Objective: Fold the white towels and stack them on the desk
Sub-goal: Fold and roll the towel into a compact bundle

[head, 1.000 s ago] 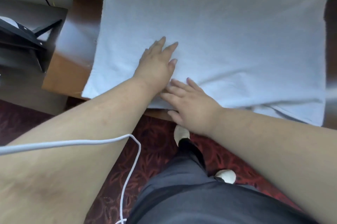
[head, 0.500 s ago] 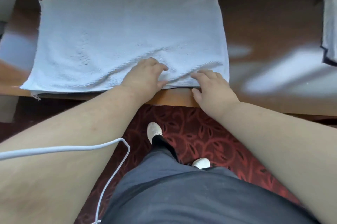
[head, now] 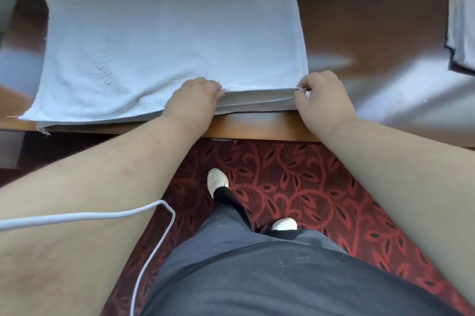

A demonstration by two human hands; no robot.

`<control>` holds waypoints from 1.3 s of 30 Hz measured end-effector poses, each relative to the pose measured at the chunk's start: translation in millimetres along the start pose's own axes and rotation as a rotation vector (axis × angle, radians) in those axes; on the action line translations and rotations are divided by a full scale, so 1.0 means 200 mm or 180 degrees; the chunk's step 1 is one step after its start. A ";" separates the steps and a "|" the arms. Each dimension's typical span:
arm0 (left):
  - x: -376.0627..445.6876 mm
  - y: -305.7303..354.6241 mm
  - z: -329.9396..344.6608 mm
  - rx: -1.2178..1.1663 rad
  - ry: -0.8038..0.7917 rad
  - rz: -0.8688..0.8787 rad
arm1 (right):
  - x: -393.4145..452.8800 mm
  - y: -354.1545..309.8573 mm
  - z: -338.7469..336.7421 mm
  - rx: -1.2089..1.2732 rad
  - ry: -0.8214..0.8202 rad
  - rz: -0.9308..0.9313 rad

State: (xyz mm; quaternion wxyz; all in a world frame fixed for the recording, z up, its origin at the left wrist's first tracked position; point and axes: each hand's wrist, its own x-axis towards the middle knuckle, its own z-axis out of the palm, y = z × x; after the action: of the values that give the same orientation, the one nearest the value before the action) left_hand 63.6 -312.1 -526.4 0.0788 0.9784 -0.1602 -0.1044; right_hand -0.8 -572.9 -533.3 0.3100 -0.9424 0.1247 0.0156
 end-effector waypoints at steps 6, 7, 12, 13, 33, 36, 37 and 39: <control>-0.05 -0.07 0.03 0.0281 -0.0251 0.0153 | -0.05 0.04 0.00 -0.0606 -0.0315 0.0037; -0.06 -0.11 0.03 0.0361 -0.0153 0.0019 | -0.05 0.05 0.01 -0.0682 -0.0451 0.0144; -0.10 -0.38 0.02 0.0542 0.0129 -0.0432 | -0.01 0.06 0.03 -0.0744 -0.0661 0.0358; -0.10 -0.42 0.01 0.0469 0.0100 -0.0425 | 0.00 0.06 0.04 -0.0761 -0.0646 0.0397; -0.30 -0.90 -0.06 0.0296 -0.0375 -0.0233 | 0.02 -0.02 0.06 -0.1232 -0.0762 0.0708; -0.29 -0.97 -0.12 0.0452 -0.0340 -0.0592 | 0.04 -0.01 0.05 -0.1335 -0.0862 0.0727; -0.29 -1.02 -0.14 0.0549 -0.0328 -0.0750 | 0.04 -0.01 0.05 -0.1368 -0.0884 0.0727; -0.32 -1.12 -0.17 0.0760 -0.0421 -0.0989 | 0.05 -0.01 0.04 -0.1431 -0.0898 0.0729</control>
State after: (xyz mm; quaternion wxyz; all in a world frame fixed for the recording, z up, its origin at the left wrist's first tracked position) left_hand 79.5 -76.8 -524.3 -0.0655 0.9847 -0.0234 -0.1596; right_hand 9.3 -568.7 -540.5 0.1038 -0.9558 0.1794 0.2088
